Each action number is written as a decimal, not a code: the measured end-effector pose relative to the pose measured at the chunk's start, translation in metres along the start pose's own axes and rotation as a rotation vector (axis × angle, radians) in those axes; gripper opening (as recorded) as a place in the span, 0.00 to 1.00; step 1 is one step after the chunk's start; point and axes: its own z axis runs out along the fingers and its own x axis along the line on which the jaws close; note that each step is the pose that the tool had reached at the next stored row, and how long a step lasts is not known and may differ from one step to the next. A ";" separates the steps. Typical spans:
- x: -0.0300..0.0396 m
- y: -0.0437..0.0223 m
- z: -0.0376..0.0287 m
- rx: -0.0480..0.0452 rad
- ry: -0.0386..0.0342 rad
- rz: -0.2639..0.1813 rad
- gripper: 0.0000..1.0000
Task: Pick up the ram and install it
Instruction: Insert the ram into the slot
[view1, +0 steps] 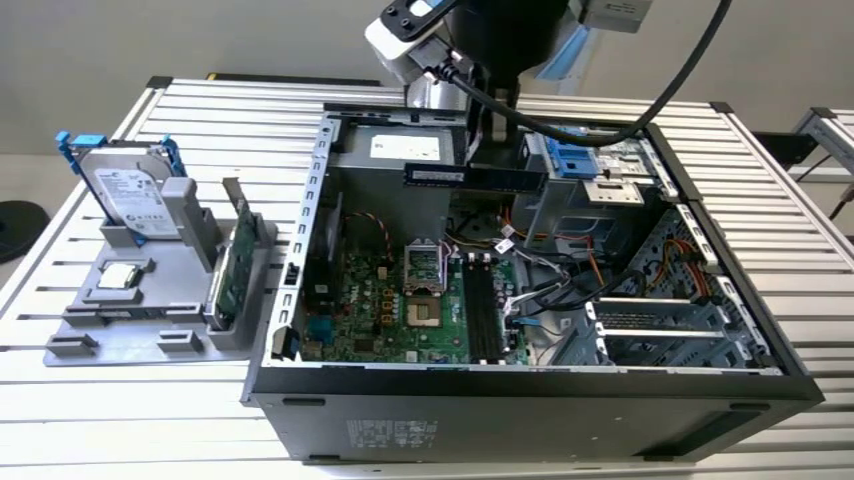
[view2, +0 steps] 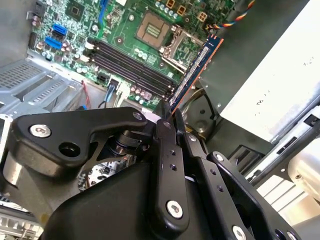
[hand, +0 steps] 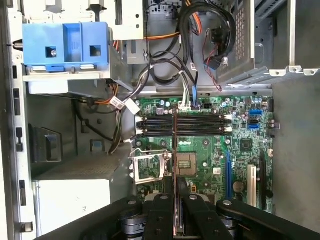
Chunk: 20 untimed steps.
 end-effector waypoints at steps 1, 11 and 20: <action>0.0015 0.0009 0.0002 0.0000 -0.0001 0.000 0.00; 0.0148 0.0090 0.0036 0.0000 0.0000 0.000 0.00; 0.0153 0.0096 0.0043 0.0000 0.0000 0.000 0.00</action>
